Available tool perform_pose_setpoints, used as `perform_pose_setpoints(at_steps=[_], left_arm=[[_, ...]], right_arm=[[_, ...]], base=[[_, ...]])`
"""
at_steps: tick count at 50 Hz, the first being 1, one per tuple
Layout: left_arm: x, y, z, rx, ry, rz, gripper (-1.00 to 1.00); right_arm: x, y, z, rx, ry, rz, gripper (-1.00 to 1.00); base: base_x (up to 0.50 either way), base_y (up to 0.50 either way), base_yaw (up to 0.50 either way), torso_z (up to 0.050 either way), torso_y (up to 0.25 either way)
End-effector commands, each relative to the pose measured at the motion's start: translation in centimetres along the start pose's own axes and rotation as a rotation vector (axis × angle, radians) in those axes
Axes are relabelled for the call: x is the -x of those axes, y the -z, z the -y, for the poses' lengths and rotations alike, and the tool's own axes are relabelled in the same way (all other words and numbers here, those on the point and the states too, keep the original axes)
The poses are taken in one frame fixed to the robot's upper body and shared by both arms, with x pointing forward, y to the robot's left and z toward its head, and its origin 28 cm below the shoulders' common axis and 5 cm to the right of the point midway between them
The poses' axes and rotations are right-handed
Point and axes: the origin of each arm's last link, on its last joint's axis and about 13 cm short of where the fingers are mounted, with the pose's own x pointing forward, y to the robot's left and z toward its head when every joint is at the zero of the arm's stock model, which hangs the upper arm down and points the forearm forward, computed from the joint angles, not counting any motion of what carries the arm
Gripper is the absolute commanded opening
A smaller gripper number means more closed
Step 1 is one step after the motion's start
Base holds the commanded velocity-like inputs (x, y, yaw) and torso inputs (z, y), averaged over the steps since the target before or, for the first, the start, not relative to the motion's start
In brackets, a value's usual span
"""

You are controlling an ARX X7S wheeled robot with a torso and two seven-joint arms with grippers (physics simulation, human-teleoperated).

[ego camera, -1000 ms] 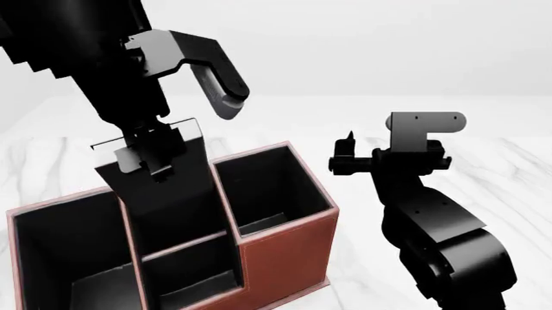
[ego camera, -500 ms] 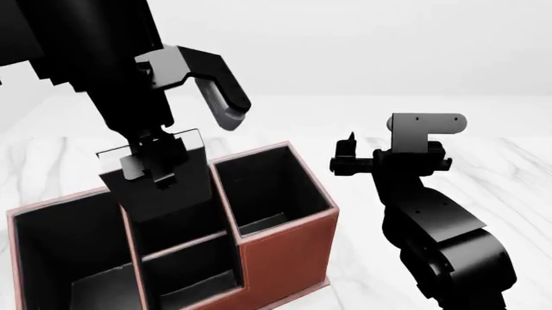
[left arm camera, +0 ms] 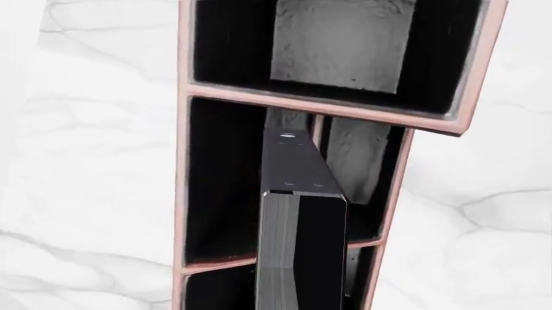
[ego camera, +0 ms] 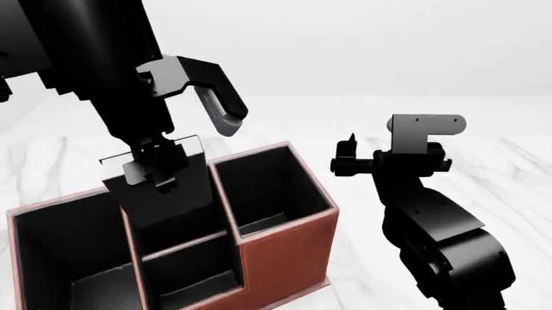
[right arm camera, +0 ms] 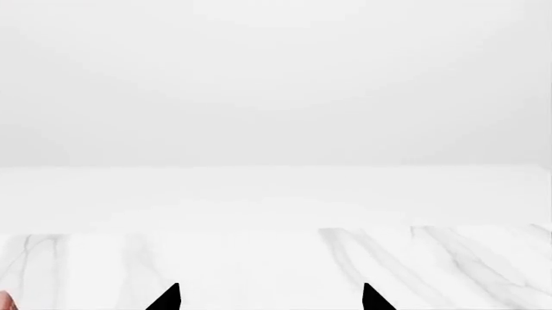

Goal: Pick up the book and place it in the front compartment of the caddy.

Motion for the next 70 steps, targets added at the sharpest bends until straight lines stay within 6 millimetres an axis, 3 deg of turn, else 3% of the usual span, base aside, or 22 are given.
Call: perform_pose_setpoints(at_steps=[1,22,70], left_arm=[[-0.1,0.4,-0.3,0.017,-0.019,0.008,-1.00],[-1.3,-0.2,-1.0,-0.005,-0.010,0.014,-1.00],[-6.8,0.3,-2.5,0.015,0.046,-0.039,-1.00]], right_arm=[[-0.1,0.2,0.0,0.000,0.002,-0.006,1.00],[-0.3,0.4,0.2,-0.004,0.007,-0.010,1.00],[-0.6,1.0,0.6,-0.011,0.023,-0.025,1.00]], base=[[0.00,0.00,0.00,0.000,0.000],[0.00,0.00,0.00,0.000,0.001],[0.00,0.00,0.00,0.000,0.001]])
